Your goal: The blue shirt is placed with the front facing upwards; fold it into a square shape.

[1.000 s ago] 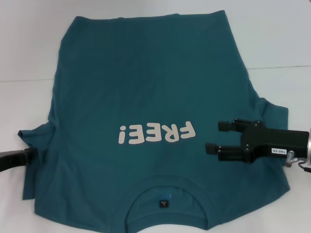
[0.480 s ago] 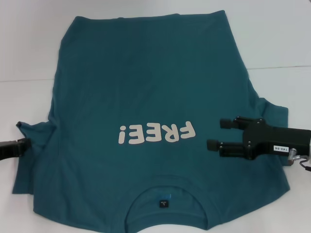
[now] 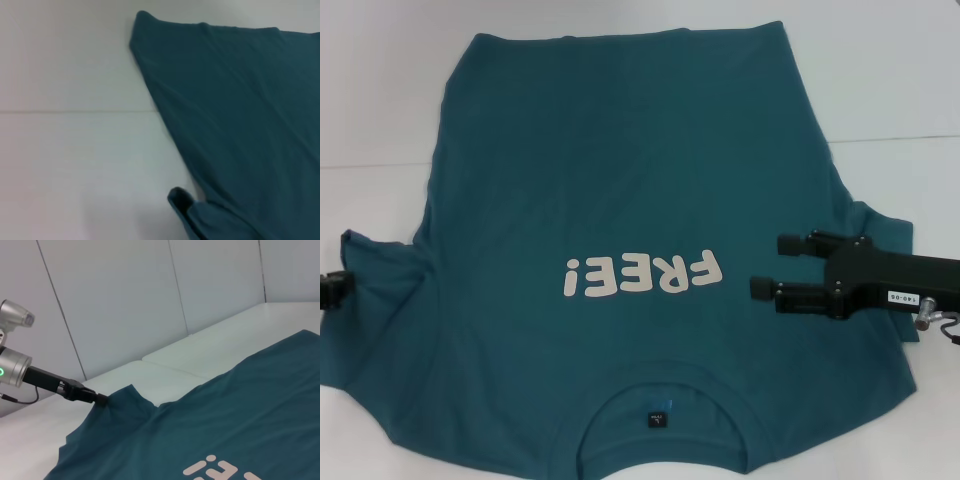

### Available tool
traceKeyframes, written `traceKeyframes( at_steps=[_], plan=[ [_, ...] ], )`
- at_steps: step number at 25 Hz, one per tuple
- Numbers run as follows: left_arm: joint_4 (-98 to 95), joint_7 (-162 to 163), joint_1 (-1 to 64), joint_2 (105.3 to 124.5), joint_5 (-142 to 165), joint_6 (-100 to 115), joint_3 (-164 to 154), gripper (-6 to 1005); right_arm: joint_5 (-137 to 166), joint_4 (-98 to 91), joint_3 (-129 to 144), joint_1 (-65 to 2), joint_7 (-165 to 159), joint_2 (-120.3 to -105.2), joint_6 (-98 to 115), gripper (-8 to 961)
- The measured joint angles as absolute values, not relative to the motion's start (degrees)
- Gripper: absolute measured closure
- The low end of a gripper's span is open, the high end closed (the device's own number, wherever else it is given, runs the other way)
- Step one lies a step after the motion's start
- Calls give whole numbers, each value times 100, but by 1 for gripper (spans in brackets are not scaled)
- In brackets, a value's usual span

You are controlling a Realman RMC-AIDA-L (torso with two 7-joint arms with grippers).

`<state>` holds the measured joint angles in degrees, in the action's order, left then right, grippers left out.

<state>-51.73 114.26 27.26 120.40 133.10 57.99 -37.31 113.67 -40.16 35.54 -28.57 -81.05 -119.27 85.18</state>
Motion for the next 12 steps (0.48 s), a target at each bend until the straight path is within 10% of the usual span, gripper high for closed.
traceKeyframes(
  at_steps=[12],
  plan=[
    [-5724,11554,2872,12027,13808,6179,-3737,967,11329,-4017,3560,-2852,-8103,-11924,8511,40]
  ],
)
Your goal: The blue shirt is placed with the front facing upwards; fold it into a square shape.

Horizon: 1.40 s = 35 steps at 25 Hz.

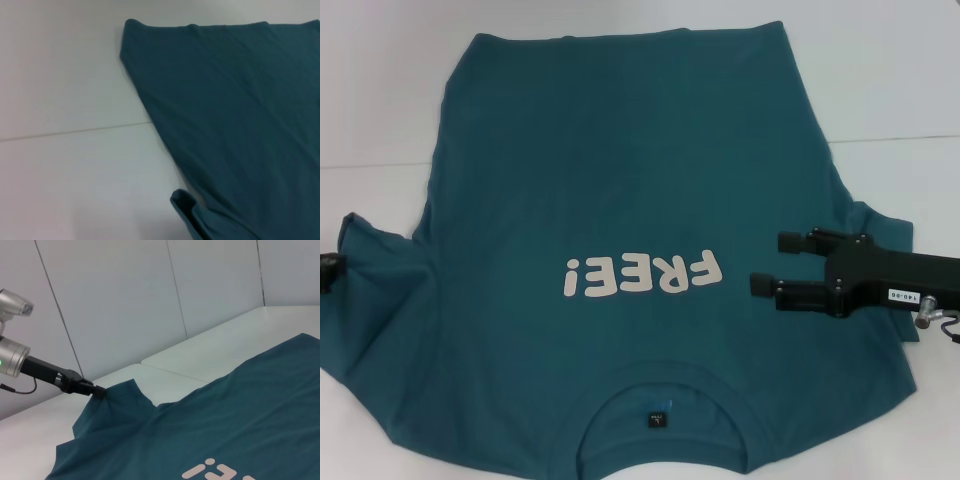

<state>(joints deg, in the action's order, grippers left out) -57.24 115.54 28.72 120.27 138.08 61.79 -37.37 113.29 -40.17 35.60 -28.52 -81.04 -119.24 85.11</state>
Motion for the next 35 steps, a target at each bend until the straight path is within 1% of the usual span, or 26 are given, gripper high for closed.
traceKeyframes(
  at_steps=[4,6,10,12,21,35],
  plan=[
    [-6003,11720,2956,12029,13993,6450,-3744,967,11328,-4017,3560,-2833,-8104,-11918,8513,40],
    [-6188,11853,2982,12076,14064,6668,-3755,967,11328,-4017,3560,-2815,-8106,-11913,8515,40],
    [-6810,12247,2943,12324,14211,6981,-4040,968,11329,-4017,3559,-2795,-8107,-11910,8516,40],
    [-7011,12644,2934,12383,14382,7057,-4327,968,11335,-4017,3559,-2787,-8108,-11909,8517,40],
    [-7503,13903,2831,12398,14765,7079,-5350,967,11355,-4007,3559,-2733,-8089,-11891,8492,41],
    [-7329,14927,2915,12434,14595,6998,-6064,907,11364,-3987,3592,-2722,-8066,-11875,8455,41]
  ],
)
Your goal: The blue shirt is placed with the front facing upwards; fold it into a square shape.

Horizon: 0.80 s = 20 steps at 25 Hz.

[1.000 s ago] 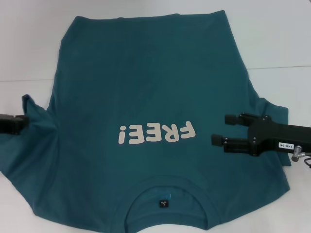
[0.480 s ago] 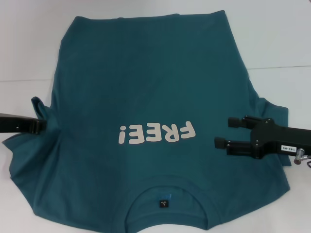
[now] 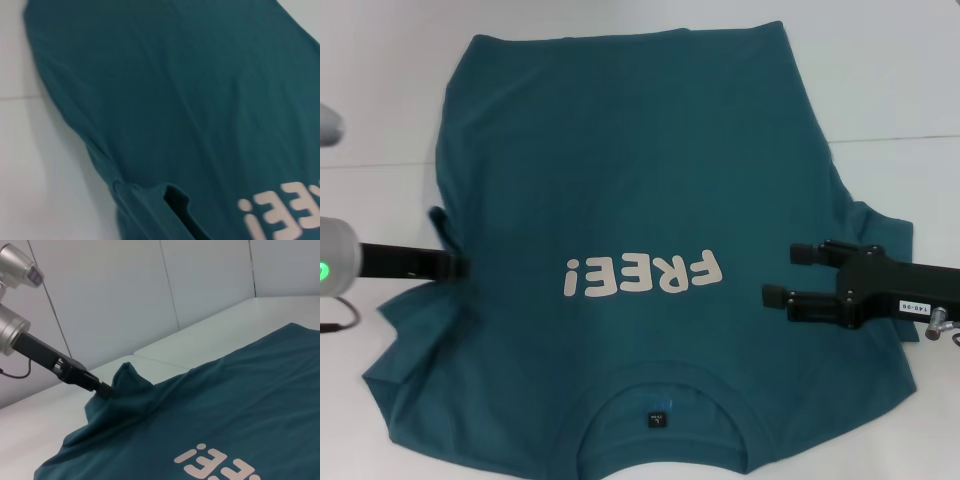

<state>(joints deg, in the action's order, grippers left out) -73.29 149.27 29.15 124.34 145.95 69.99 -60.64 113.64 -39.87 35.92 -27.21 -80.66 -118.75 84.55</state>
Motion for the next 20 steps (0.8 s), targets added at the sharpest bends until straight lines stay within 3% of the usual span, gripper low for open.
traceKeyframes(
  at_steps=[11,20],
  plan=[
    [-6819,14929,3002,12432,14062,6467,-6421,859,11373,-4009,3625,-2716,-8092,-11864,8475,42],
    [-7363,13543,2172,12462,14269,5757,-6374,510,11369,-4017,3573,-2665,-8110,-11855,8494,42]
  ],
)
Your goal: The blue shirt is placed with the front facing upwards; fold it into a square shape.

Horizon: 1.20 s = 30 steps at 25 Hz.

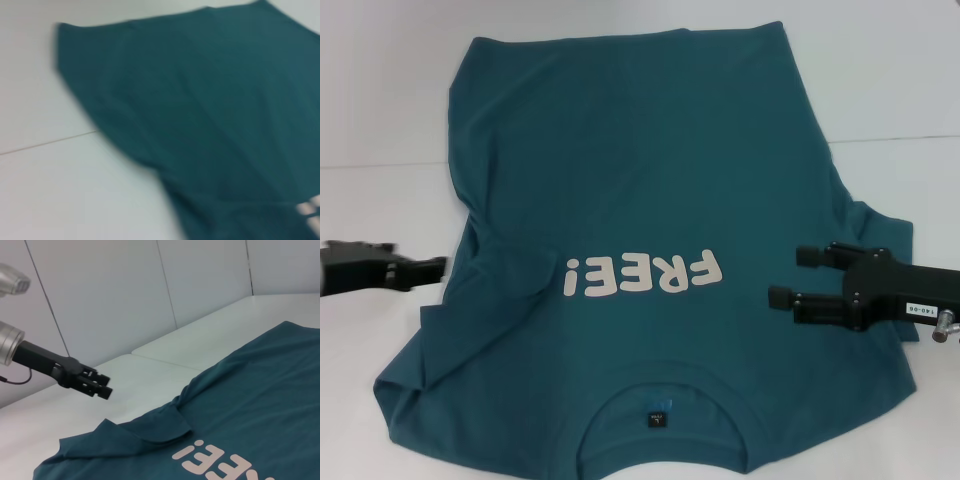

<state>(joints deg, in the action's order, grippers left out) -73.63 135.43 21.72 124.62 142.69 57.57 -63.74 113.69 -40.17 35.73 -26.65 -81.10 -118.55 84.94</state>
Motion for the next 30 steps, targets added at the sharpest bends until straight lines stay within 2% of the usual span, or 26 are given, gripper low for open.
traceKeyframes(
  at_steps=[7,12,20,30],
  plan=[
    [-7257,13609,2008,12465,15120,4883,-6458,196,11355,-4017,3568,-2646,-8112,-11855,8496,42],
    [-7153,13613,2045,12463,15601,4690,-6615,150,11355,-4017,3568,-2647,-8112,-11855,8503,43],
    [-7257,13891,2127,12457,15826,5040,-6827,168,11339,-4017,3568,-2643,-8169,-11821,8508,43],
    [-6748,13454,3121,12138,14790,7608,-4852,171,11350,-4017,3568,-2666,-8182,-11810,8491,43]
  ],
)
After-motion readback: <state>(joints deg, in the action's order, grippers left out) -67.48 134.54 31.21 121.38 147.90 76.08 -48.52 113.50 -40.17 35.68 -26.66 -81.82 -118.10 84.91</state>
